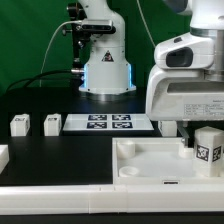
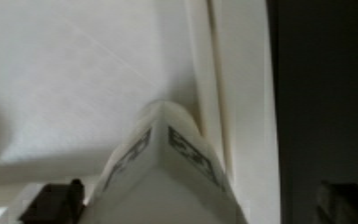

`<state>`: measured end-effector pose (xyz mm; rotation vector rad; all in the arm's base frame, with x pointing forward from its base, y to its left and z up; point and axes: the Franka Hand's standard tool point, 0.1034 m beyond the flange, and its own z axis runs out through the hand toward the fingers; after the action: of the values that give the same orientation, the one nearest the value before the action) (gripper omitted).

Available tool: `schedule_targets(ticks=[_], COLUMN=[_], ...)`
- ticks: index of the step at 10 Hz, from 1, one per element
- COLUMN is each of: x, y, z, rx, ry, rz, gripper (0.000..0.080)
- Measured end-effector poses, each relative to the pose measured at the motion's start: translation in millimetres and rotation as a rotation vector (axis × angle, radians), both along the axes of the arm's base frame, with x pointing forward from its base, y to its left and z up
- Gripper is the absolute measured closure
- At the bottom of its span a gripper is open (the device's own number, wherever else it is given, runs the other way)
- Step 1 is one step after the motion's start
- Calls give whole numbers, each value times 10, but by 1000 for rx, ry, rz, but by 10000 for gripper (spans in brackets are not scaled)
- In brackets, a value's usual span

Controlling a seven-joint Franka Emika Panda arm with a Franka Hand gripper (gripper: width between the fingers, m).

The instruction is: Assemble one leg

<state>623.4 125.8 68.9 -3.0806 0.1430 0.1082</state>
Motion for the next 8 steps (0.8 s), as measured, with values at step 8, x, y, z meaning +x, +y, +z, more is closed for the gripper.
schedule_targets(ticks=[8], x=[-48], y=[-80], z=[-60], rx=[7], ry=[-25], rz=[426], gripper=[151])
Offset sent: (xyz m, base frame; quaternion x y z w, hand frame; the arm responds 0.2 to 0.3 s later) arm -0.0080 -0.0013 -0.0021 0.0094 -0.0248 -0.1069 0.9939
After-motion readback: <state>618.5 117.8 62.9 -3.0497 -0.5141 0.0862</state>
